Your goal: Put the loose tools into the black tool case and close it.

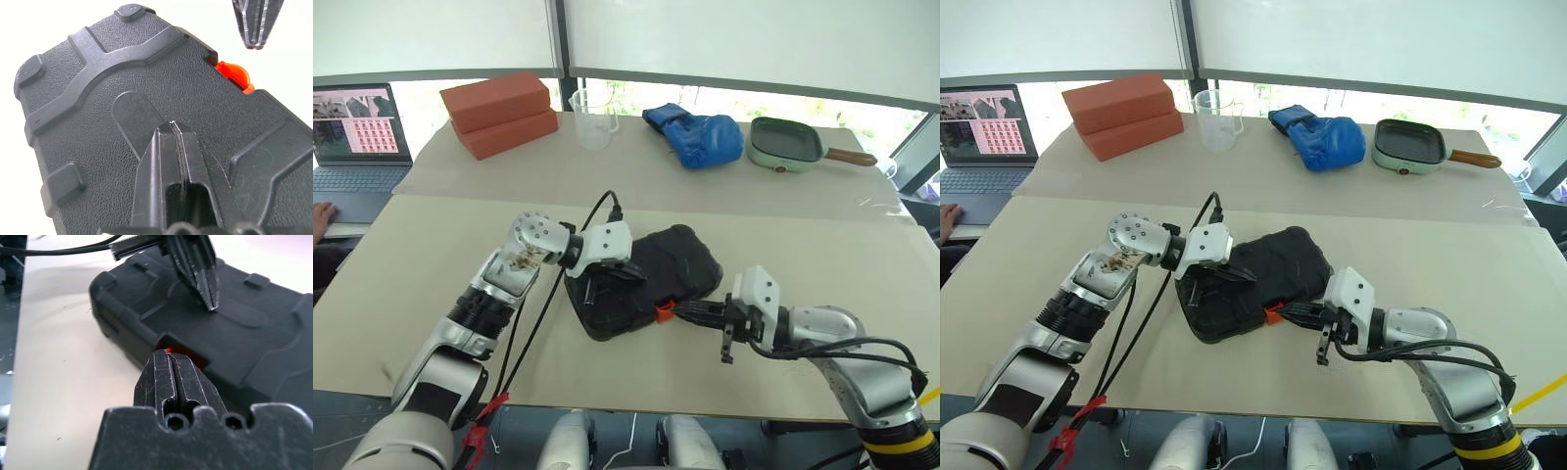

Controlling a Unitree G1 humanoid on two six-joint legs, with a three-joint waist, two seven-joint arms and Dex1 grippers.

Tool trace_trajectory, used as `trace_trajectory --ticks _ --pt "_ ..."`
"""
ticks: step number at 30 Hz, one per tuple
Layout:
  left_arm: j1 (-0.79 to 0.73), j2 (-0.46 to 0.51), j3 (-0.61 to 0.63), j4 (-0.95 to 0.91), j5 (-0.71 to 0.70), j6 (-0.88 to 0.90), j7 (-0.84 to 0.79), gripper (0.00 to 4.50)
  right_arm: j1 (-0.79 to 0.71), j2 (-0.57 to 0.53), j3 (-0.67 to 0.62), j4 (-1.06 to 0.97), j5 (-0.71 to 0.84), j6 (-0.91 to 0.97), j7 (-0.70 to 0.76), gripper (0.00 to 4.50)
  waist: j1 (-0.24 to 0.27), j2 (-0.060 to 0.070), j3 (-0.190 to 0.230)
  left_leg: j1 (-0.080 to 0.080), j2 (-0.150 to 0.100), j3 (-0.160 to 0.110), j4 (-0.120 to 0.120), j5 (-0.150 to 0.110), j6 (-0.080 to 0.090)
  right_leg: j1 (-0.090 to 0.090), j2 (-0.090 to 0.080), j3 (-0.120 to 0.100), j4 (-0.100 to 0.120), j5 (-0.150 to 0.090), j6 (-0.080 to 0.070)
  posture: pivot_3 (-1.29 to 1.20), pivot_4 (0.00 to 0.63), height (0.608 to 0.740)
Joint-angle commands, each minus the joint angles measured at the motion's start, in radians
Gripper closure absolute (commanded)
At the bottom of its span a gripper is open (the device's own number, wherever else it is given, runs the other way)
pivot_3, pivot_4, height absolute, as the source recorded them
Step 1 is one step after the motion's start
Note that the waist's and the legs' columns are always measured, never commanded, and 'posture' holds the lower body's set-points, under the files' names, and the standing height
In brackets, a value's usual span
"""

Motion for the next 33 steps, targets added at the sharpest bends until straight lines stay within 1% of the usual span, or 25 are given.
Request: trace_trajectory --ticks 1,5,8,16,26,29,33 --pt "-0.004 -0.002 -0.019 0.027 0.038 0.001 0.010 4.48 -0.008 -0.009 0.017 0.002 -0.020 -0.011 0.003 4.50 0.000 0.000 0.000 0.000 0.000 0.000 0.000 0.000 0.000 0.000 0.000 0.000 0.000 0.000 0.000 0.00 0.150 0.738" --pt "-0.005 -0.003 -0.018 0.033 0.040 -0.005 0.008 4.48 0.027 -0.043 0.025 -0.019 -0.008 -0.004 0.043 4.50 0.003 0.000 0.000 -0.001 0.000 0.000 0.000 0.000 0.000 0.000 0.000 0.000 -0.001 0.000 0.000 0.00 0.150 0.738" --pt "-0.003 -0.007 -0.023 0.031 0.041 -0.008 0.005 4.48 0.041 -0.055 0.045 -0.009 -0.032 -0.022 0.055 4.50 0.002 0.000 0.000 -0.001 0.000 0.000 0.000 0.000 0.000 0.000 0.000 0.000 0.000 0.000 0.000 0.00 0.150 0.738" --pt "-0.004 -0.026 -0.038 0.035 0.055 -0.017 0.005 4.48 -0.034 0.015 0.107 0.104 -0.108 -0.047 0.013 4.50 0.001 0.000 0.000 -0.001 -0.001 0.000 0.000 0.000 0.000 0.000 0.000 0.000 0.000 0.000 0.000 0.00 0.150 0.738" --pt "0.013 -0.039 -0.043 0.018 0.063 -0.011 0.007 4.48 -0.086 0.064 0.116 0.168 -0.140 -0.050 -0.009 4.50 -0.004 0.000 0.000 0.000 0.000 0.000 0.000 0.000 0.000 0.000 0.001 0.000 0.000 0.000 -0.001 0.00 0.150 0.738" --pt "0.015 -0.040 -0.042 0.019 0.063 -0.009 0.008 4.48 -0.068 0.045 0.096 0.126 -0.107 -0.038 0.033 4.50 -0.005 0.000 0.000 0.000 0.000 0.000 0.000 0.000 0.000 -0.001 0.001 0.000 0.000 0.000 -0.001 0.00 0.150 0.738" --pt "0.015 -0.038 -0.038 0.026 0.064 -0.013 0.008 4.48 -0.026 0.005 0.008 0.014 0.045 0.036 0.092 4.50 -0.002 0.000 0.000 -0.001 0.000 0.000 0.000 0.000 0.000 -0.001 0.000 0.000 -0.001 0.000 0.000 0.00 0.150 0.738"
